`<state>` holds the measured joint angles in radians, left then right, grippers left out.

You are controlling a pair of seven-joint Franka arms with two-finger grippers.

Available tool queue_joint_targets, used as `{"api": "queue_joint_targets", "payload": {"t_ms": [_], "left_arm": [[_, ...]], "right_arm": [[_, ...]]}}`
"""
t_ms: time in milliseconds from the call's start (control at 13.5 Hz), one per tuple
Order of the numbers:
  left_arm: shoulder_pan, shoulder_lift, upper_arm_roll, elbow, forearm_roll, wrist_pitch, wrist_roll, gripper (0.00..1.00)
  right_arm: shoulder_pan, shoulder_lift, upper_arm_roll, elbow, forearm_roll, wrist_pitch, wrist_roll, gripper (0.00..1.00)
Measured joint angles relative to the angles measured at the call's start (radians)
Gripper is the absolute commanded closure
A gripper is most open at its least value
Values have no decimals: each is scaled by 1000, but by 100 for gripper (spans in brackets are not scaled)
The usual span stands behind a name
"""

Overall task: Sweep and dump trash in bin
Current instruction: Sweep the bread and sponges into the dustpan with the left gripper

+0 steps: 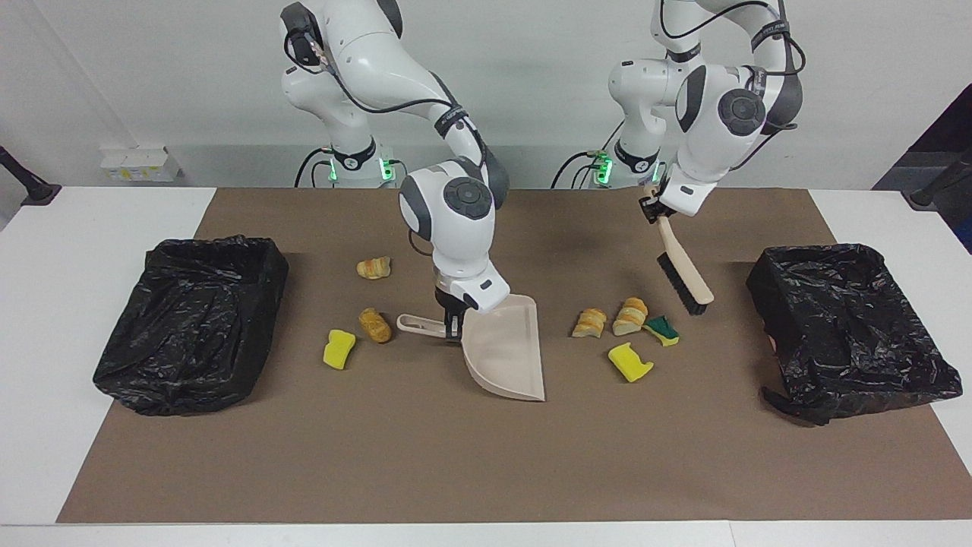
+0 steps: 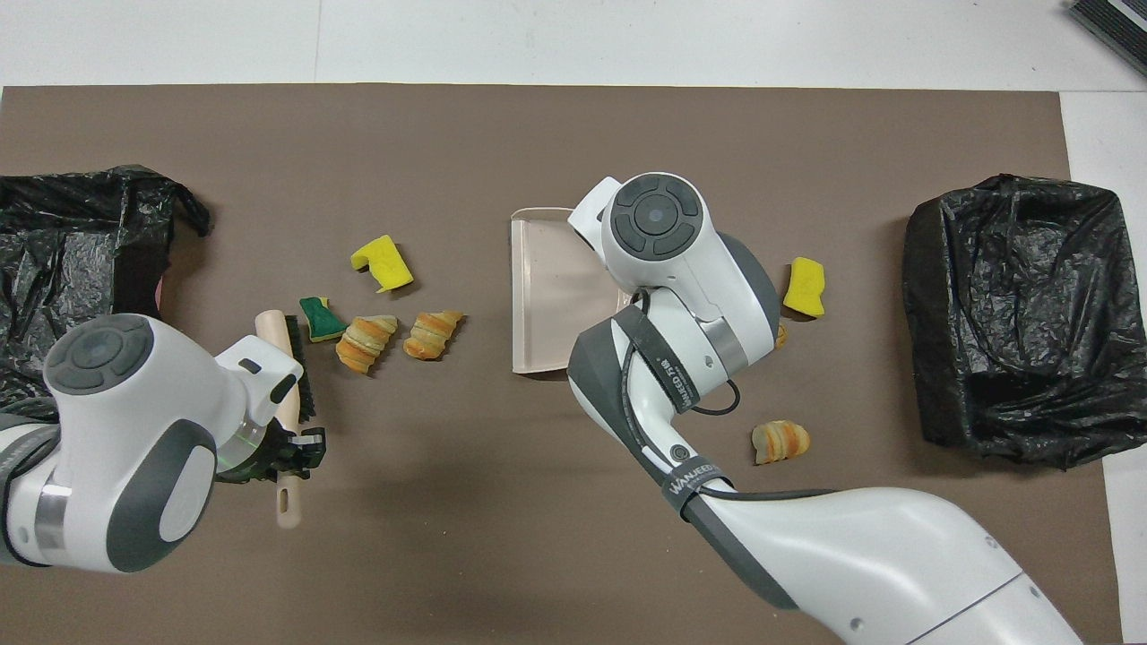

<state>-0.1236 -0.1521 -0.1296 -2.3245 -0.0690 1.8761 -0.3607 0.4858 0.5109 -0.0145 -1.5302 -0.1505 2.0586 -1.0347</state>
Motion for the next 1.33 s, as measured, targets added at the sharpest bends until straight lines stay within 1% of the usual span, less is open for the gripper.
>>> {"api": "queue_joint_targets", "payload": {"t_ms": [148,296,445,667,815,964,1112,1334], "left_arm": [[-54,36,-6,-10,-4,76,2,100],[-99,72,-8,-10,-46,135,-7,100],[-128,87,-9,-9,-90,193,-9,100],[-161,92,-9,-5,-155,247,-15,100],[-190,123,-10,11,-169,289,-32,100],[-232,166,-12,54,-193,323,-42,100],[-283,204,-15,117,-223,324,-51,100],[-349,227,-17,176,-231,326,-56,100]], "right_arm": [[0,0,0,0,0,0,0,100],[0,0,0,0,0,0,0,100],[0,0,0,0,0,0,0,100],[-1,0,0,0,0,0,0,100],[-2,0,0,-1,0,0,0,100],[-4,0,0,-1,0,0,-2,100],[-7,0,0,-1,0,0,-4,100],[-9,0,0,-1,0,0,-11,100]]}}
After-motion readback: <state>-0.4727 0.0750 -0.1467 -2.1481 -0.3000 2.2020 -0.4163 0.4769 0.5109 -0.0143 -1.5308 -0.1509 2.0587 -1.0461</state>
